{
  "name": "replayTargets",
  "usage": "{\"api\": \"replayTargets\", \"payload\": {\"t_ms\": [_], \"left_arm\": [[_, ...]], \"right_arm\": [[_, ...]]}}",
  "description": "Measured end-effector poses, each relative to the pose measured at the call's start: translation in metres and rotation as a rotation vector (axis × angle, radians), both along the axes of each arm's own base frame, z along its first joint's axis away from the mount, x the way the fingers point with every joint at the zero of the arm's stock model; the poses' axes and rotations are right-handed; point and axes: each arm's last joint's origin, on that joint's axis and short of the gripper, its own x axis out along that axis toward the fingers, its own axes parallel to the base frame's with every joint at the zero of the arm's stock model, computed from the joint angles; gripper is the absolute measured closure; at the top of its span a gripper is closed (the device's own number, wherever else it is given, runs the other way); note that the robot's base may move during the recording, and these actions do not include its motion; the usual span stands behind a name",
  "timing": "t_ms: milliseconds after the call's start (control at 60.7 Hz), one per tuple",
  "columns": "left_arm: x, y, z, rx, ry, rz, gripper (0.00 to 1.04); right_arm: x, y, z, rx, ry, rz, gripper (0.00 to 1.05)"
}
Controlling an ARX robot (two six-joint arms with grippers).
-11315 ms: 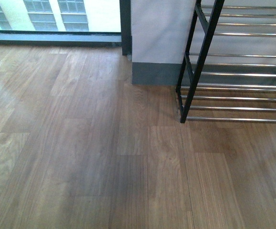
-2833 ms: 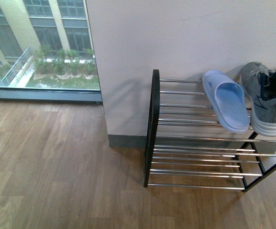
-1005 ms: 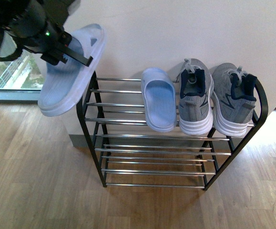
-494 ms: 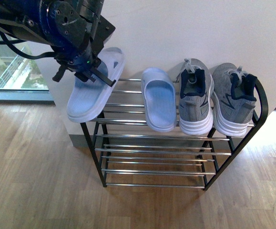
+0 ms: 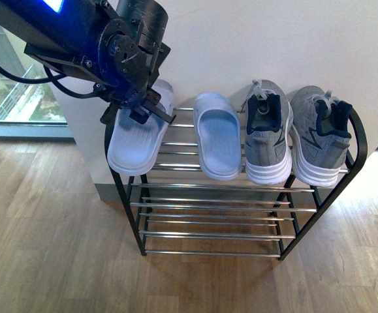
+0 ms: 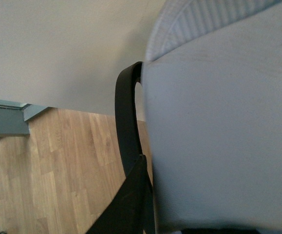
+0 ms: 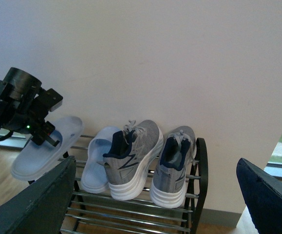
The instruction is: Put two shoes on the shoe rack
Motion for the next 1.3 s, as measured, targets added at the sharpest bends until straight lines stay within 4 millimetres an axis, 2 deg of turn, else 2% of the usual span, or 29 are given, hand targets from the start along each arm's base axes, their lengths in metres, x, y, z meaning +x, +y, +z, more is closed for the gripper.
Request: {"api": "replayTargets", "payload": {"t_ms": [181,329,379,560,659,758,906,1021,1153,1301], "left_arm": [[-0.004,-0.005,0.012,-0.035,0.006,0.014,0.38],[-0.005,-0.005,0.046,-0.091,-0.047,0.055,0.13],[-0.007,-0.004,0.057,-0.104,-0.062,0.065,0.08],[-0.018,0.003,0.08,-0.149,-0.087,0.121,0.09],[-0.03,0.008,0.087,-0.19,-0.079,0.151,0.09],[-0.047,0.013,0.105,-0.234,-0.113,0.164,0.09],[-0.084,0.03,0.158,-0.299,-0.219,0.194,0.09],[-0.137,0.065,0.207,-0.388,-0.32,0.249,0.09],[-0.186,0.102,0.232,-0.417,-0.38,0.315,0.09],[-0.24,0.138,0.252,-0.429,-0.446,0.385,0.09]], "right_arm": [[0.0,0.0,0.0,0.0,0.0,0.0,0.09],[0.0,0.0,0.0,0.0,0.0,0.0,0.09],[0.0,0.0,0.0,0.0,0.0,0.0,0.09],[0.0,0.0,0.0,0.0,0.0,0.0,0.09],[0.0,0.0,0.0,0.0,0.0,0.0,0.09],[0.0,0.0,0.0,0.0,0.0,0.0,0.09],[0.0,0.0,0.0,0.0,0.0,0.0,0.09],[0.0,0.0,0.0,0.0,0.0,0.0,0.09],[0.0,0.0,0.0,0.0,0.0,0.0,0.09],[0.0,0.0,0.0,0.0,0.0,0.0,0.09]]}}
